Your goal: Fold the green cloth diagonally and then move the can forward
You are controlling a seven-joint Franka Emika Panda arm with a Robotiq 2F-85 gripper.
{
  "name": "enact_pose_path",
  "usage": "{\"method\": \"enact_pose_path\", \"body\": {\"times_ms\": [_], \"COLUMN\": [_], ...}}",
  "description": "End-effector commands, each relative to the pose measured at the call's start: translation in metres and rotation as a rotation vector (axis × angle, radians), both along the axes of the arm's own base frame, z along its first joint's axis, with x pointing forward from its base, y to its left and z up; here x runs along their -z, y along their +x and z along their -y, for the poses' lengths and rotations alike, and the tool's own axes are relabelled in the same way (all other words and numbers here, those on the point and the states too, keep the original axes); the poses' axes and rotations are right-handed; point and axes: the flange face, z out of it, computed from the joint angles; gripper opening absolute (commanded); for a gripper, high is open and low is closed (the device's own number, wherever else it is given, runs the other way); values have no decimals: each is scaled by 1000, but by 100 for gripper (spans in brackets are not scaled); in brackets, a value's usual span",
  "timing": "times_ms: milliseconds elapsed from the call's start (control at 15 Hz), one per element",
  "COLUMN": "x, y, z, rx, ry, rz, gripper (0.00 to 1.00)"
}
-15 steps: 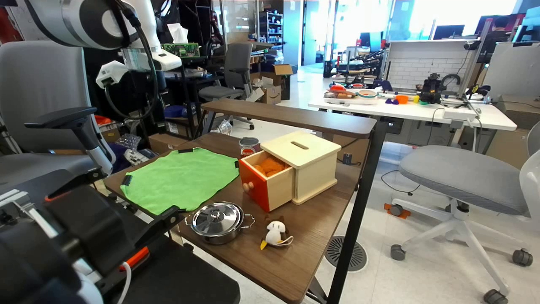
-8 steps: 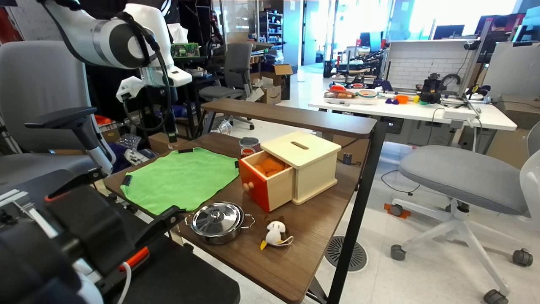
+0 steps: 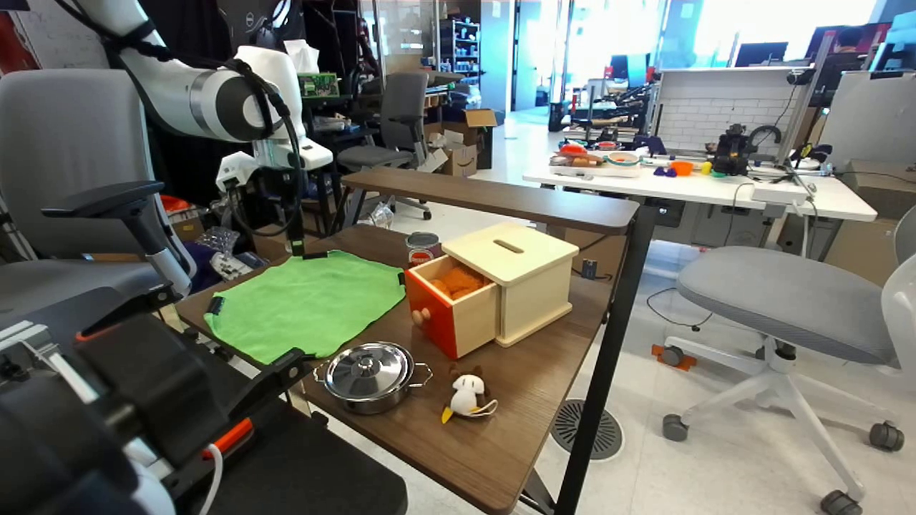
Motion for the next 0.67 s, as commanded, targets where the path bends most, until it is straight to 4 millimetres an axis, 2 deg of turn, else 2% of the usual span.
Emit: {"method": "enact_pose_path", "body": {"times_ms": [0,333,400,467,600], "x": [7,14,15,17,21], "y": [14,24,26,28,31], "z": [-8,-6,-6,-6,-6], "rx": [8,24,27,29,35], "ry": [-18,-31,-33,-38,-46], "rz": [-9,-14,-17,-18,-19], "gripper": [100,100,75,74,58]}}
